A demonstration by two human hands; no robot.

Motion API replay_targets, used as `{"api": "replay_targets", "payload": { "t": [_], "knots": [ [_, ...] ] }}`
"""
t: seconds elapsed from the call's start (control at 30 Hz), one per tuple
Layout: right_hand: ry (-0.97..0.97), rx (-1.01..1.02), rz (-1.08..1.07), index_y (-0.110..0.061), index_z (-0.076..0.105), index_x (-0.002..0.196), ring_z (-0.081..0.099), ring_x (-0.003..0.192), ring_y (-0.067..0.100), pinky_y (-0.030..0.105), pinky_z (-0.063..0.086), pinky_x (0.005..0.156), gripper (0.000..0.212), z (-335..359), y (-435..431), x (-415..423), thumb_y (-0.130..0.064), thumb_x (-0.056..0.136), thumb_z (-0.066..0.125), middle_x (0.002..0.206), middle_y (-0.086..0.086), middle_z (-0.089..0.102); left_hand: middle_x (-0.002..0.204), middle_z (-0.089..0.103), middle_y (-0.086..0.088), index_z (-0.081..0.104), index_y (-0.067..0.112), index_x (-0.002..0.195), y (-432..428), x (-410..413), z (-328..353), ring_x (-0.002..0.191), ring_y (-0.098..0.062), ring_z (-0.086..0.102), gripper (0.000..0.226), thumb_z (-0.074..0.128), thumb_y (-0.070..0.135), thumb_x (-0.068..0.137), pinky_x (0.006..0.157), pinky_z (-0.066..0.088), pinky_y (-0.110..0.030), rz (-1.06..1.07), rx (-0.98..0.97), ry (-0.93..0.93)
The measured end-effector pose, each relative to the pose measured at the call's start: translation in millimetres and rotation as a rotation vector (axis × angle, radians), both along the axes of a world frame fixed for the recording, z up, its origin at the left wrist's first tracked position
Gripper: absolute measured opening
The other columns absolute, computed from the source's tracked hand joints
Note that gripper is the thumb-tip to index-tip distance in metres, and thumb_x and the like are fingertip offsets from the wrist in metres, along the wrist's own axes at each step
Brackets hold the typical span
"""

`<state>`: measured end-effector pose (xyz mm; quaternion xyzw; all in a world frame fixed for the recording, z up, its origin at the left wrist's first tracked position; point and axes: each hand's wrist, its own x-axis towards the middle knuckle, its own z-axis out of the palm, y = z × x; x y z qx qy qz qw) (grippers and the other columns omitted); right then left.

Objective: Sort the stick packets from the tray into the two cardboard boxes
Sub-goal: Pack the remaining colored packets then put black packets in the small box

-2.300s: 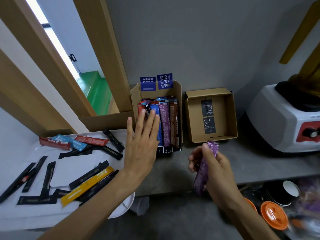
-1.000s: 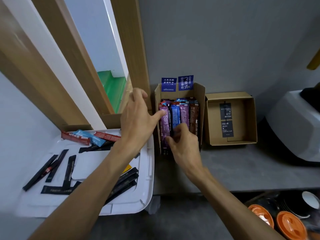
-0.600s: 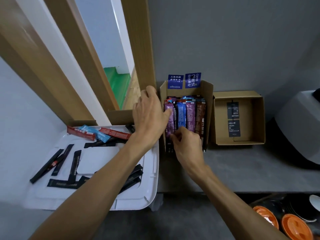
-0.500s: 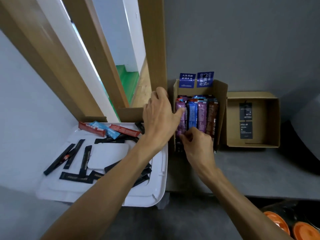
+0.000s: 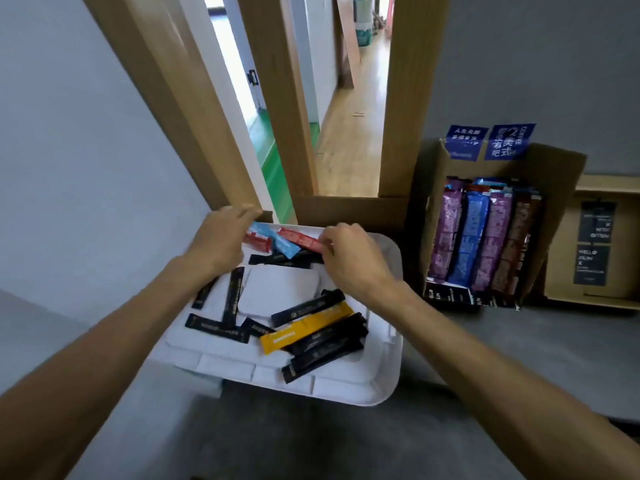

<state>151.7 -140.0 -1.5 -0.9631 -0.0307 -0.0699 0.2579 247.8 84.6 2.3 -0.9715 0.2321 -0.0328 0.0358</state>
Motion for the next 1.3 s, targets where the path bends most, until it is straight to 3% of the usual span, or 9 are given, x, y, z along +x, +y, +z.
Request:
{"api": "replay_targets", "payload": {
  "t": [0.07,0.17,0.47,0.63,0.8,0.9,1.07,1.2,1.3],
  "knots": [
    [0.028,-0.088,0.006,-0.011,0.069,0.109,0.056,0.102,0.034,0.044,0.05,0.083,0.021,-2.1,11.7,35.4,-0.012,0.092,0.057,0.11,0.012,0.067,0.151,0.047,-0.003,0.043,0.021,0.148,8.0,25.3,-7.1,0.137,-0.026,0.043,0.085,0.061,-0.008,0.07,0.109,0.036,-0.042,-0.176,0.168,0.038],
    [0.145,-0.214,0.046,-0.013,0.066,0.107,0.061,0.102,0.032,0.042,0.045,0.082,0.019,-10.4,21.2,62.0,-0.016,0.089,0.063,0.11,0.01,0.069,0.139,0.053,0.001,0.034,0.031,0.15,14.8,45.2,-21.9,0.127,-0.024,0.049,0.083,0.067,0.005,0.079,0.105,0.039,-0.04,-0.273,0.296,0.024],
    [0.153,0.014,-0.048,-0.023,0.07,0.1,0.068,0.083,0.024,0.045,0.06,0.074,0.018,3.0,-9.8,33.5,-0.012,0.088,0.065,0.093,0.0,0.072,0.109,0.061,-0.004,0.063,0.026,0.12,37.1,51.3,-28.4,0.101,-0.026,0.056,0.026,0.059,0.033,0.096,0.09,0.042,-0.041,-0.402,0.083,-0.044],
    [0.33,0.001,0.345,-0.026,0.067,0.101,0.059,0.092,0.006,0.027,0.052,0.083,0.013,19.0,-12.0,-37.4,-0.017,0.091,0.066,0.099,-0.011,0.065,0.099,0.061,-0.007,0.064,0.017,0.114,42.2,41.4,-18.2,0.088,-0.03,0.06,0.025,0.062,0.031,0.094,0.079,0.046,-0.041,-0.378,-0.017,0.068],
    [0.27,-0.175,0.496,-0.03,0.062,0.112,0.053,0.1,0.013,0.032,0.047,0.087,0.024,-6.6,12.7,-49.8,-0.026,0.089,0.059,0.107,-0.01,0.059,0.097,0.064,-0.005,0.065,0.012,0.104,46.7,-4.4,13.1,0.085,-0.027,0.06,0.014,0.066,0.019,0.093,0.074,0.046,-0.036,-0.078,-0.434,0.087],
    [0.264,-0.265,0.531,-0.03,0.059,0.118,0.052,0.103,0.015,0.033,0.043,0.09,0.029,-6.3,19.5,-44.5,-0.033,0.089,0.057,0.109,-0.008,0.058,0.091,0.072,0.004,0.067,0.016,0.104,51.9,-42.4,24.7,0.083,-0.015,0.068,0.015,0.071,0.021,0.09,0.076,0.052,-0.031,0.216,-0.832,0.143],
    [0.369,-0.343,0.562,-0.025,0.063,0.11,0.051,0.099,0.018,0.04,0.047,0.09,0.021,0.3,27.0,-33.8,-0.029,0.091,0.057,0.105,-0.005,0.056,0.103,0.07,-0.002,0.043,0.022,0.145,62.0,-84.0,28.4,0.095,-0.019,0.074,0.055,0.053,-0.003,0.097,0.082,0.06,-0.031,0.275,-1.639,0.469],
    [0.389,-0.262,0.473,-0.024,0.065,0.108,0.051,0.101,0.013,0.036,0.047,0.089,0.019,10.9,22.3,-33.1,-0.031,0.092,0.061,0.106,-0.007,0.056,0.086,0.068,0.001,0.048,0.018,0.136,57.2,-92.3,21.3,0.089,-0.024,0.074,0.036,0.046,0.006,0.102,0.084,0.06,-0.038,0.344,-1.838,0.555],
    [0.373,-0.053,0.295,-0.024,0.066,0.107,0.057,0.091,0.008,0.032,0.052,0.081,0.016,24.2,8.2,-40.6,-0.031,0.092,0.066,0.101,-0.009,0.062,0.09,0.067,-0.003,0.053,0.023,0.129,43.9,-100.4,15.5,0.089,-0.021,0.073,0.028,0.046,0.012,0.103,0.082,0.06,-0.036,0.438,-1.926,0.616]
  ]
}}
